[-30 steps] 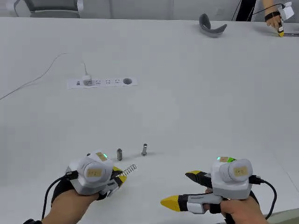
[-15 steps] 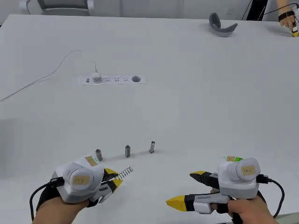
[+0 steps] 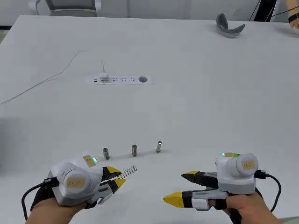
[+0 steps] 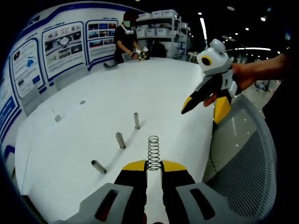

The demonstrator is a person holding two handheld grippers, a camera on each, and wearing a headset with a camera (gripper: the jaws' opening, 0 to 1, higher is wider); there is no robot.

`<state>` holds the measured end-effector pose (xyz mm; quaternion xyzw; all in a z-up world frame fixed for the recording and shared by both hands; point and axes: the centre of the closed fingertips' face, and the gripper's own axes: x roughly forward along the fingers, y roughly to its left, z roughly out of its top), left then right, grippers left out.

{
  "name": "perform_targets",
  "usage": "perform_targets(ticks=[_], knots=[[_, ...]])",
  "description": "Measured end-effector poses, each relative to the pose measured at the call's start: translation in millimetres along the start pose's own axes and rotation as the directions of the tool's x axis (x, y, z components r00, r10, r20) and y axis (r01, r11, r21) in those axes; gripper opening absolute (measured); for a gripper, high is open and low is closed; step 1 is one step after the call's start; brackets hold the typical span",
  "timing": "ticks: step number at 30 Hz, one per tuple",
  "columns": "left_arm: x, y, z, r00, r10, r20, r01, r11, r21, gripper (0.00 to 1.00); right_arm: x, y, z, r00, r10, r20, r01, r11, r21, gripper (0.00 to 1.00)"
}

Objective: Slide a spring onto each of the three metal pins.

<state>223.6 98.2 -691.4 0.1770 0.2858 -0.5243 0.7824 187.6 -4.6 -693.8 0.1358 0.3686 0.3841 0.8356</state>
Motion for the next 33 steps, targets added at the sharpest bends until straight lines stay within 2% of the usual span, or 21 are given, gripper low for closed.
perform_targets(ticks=[7,10,17,25,33], knots=[[1.5,-10.6,5.6,0.9997,-0.018,0.013,0.018,1.000,0.010,0.11,14.3,10.1,15.4,0.9981,0.060,0.017,-0.060,0.998,0.012,0.61],[2.9,-15.2,10.1,0.9993,-0.031,0.023,0.031,0.999,0.008,0.11,21.4,19.4,24.6,0.9936,0.106,0.037,-0.108,0.993,0.044,0.58],[4.3,-22.2,16.5,0.9983,-0.047,0.034,0.047,0.999,0.022,0.11,30.7,27.9,33.8,0.9862,0.152,0.065,-0.158,0.984,0.088,0.54],[4.6,-31.1,23.8,0.9968,-0.065,0.046,0.063,0.997,0.043,0.11,37.4,32.8,34.2,0.9806,0.187,0.060,-0.193,0.974,0.120,0.46],[7.0,-41.5,25.2,0.9948,-0.090,0.047,0.087,0.994,0.061,0.11,42.5,35.7,30.0,0.9724,0.226,0.060,-0.233,0.953,0.194,0.38]])
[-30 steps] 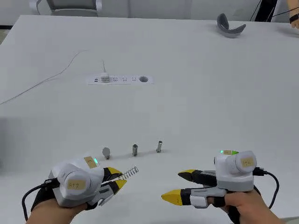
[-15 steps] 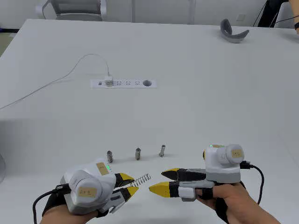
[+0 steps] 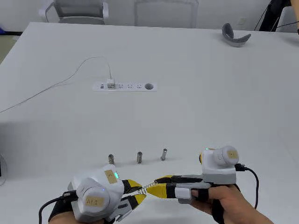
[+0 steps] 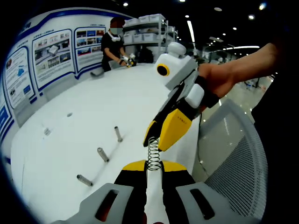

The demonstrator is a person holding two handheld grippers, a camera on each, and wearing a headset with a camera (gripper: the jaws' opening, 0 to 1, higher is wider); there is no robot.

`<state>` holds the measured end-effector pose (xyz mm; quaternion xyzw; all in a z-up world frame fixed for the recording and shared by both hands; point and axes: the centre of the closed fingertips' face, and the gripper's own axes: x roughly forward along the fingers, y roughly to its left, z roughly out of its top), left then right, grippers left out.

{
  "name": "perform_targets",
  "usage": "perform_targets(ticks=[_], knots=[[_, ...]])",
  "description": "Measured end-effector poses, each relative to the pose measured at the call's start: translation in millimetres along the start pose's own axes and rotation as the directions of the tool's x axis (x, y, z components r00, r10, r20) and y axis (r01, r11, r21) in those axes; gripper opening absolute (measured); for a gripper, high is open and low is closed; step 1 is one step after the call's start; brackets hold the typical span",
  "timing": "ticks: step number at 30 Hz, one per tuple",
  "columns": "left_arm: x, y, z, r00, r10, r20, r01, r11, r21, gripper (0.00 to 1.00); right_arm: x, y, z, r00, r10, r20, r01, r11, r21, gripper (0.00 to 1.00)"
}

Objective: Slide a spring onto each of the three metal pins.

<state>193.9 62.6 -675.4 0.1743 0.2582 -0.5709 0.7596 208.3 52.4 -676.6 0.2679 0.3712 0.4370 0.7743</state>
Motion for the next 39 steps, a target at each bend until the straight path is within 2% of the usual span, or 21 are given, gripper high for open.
perform_targets(ticks=[5,24,34,39], knots=[[0.9,-3.3,1.4,0.9999,-0.010,0.004,0.010,1.000,0.007,0.11,1.3,5.5,-4.0,0.9996,0.029,0.005,-0.029,0.999,0.032,0.30],[1.0,-5.1,0.1,0.9992,-0.037,-0.011,0.038,0.998,0.056,0.10,-4.9,10.1,-1.8,0.9984,0.055,0.014,-0.056,0.996,0.073,0.15],[1.5,-7.8,-0.6,0.9982,-0.058,-0.013,0.059,0.997,0.052,0.10,-4.6,21.1,-2.2,0.9975,0.071,-0.004,-0.070,0.997,0.034,0.12],[1.4,-7.1,4.3,0.9965,-0.084,0.003,0.083,0.996,0.045,0.10,-7.8,24.5,1.8,0.9972,0.043,-0.061,-0.047,0.996,-0.072,0.12]])
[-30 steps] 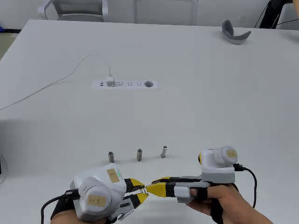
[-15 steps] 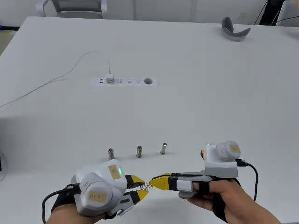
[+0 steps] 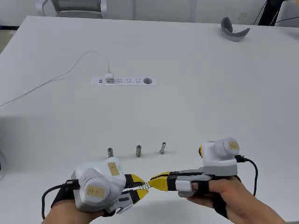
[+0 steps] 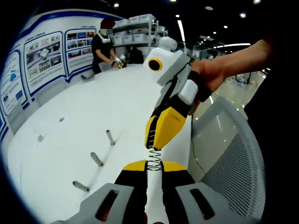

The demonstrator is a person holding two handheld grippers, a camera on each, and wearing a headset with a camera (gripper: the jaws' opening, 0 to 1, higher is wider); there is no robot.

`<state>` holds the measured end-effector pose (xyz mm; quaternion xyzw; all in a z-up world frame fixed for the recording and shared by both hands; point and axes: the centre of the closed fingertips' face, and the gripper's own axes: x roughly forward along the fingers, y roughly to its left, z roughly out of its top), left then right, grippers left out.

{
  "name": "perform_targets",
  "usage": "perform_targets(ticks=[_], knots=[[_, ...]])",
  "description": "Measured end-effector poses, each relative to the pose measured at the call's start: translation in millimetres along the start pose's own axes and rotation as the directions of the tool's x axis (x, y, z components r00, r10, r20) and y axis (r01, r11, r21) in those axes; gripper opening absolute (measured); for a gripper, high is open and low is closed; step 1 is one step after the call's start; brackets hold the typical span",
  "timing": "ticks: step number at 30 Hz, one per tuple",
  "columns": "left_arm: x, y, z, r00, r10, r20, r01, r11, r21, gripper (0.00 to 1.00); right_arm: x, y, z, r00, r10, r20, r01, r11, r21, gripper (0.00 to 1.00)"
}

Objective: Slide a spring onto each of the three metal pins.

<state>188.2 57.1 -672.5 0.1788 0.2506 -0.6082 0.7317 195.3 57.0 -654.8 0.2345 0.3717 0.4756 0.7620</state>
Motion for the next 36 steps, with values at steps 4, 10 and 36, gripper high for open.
perform_targets(ticks=[4,10,36], knots=[[1.0,-0.4,7.5,0.9991,-0.037,0.019,0.038,0.999,-0.007,0.10,-3.7,4.8,5.5,0.9964,-0.021,-0.083,0.010,0.992,-0.124,0.12],[1.2,-1.0,20.4,0.9926,-0.099,0.070,0.102,0.994,-0.033,0.10,-9.2,12.0,13.7,0.9772,-0.045,-0.207,-0.015,0.959,-0.282,0.12],[1.9,-18.0,31.0,0.9697,-0.225,0.094,0.228,0.973,-0.023,0.10,-11.1,21.5,-5.8,0.8605,-0.125,-0.494,-0.220,0.782,-0.582,0.13]])
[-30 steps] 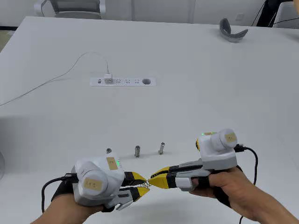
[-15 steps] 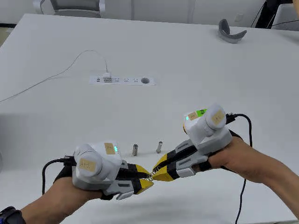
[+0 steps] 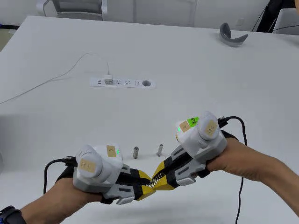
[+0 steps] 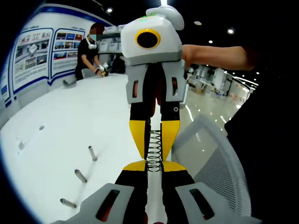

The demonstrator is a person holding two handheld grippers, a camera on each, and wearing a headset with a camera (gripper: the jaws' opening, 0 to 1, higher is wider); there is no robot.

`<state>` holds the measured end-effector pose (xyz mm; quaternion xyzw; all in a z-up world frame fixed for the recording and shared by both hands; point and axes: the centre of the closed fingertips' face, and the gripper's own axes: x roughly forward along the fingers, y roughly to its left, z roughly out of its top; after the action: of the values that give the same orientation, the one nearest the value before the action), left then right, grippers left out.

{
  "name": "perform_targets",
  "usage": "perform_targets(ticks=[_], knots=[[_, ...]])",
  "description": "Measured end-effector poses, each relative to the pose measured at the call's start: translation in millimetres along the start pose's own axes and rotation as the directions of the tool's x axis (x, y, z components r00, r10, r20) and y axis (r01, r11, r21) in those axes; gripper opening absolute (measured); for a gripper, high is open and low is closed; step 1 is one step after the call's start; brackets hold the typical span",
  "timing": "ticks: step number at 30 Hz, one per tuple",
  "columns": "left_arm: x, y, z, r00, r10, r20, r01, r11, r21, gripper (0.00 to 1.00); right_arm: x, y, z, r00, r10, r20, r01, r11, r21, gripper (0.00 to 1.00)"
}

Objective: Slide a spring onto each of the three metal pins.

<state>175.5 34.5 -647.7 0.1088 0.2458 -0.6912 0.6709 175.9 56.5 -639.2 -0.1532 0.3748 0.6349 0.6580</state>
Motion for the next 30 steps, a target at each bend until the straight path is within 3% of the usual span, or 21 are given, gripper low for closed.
perform_targets(ticks=[6,17,30], knots=[[0.7,-3.3,-2.0,0.9999,-0.015,0.001,0.015,1.000,-0.007,0.10,1.9,3.5,-3.3,0.9999,0.015,-0.008,-0.015,1.000,0.021,0.13],[4.0,-1.9,-4.7,0.9999,-0.011,0.011,0.011,1.000,-0.007,0.12,0.0,0.5,-9.9,1.0000,-0.004,0.005,0.004,0.998,0.058,0.12],[-1.2,10.7,-20.8,0.9983,0.058,-0.002,-0.058,0.998,-0.035,0.19,-15.7,-14.1,-36.9,0.9966,-0.079,-0.020,0.081,0.992,0.101,0.12]])
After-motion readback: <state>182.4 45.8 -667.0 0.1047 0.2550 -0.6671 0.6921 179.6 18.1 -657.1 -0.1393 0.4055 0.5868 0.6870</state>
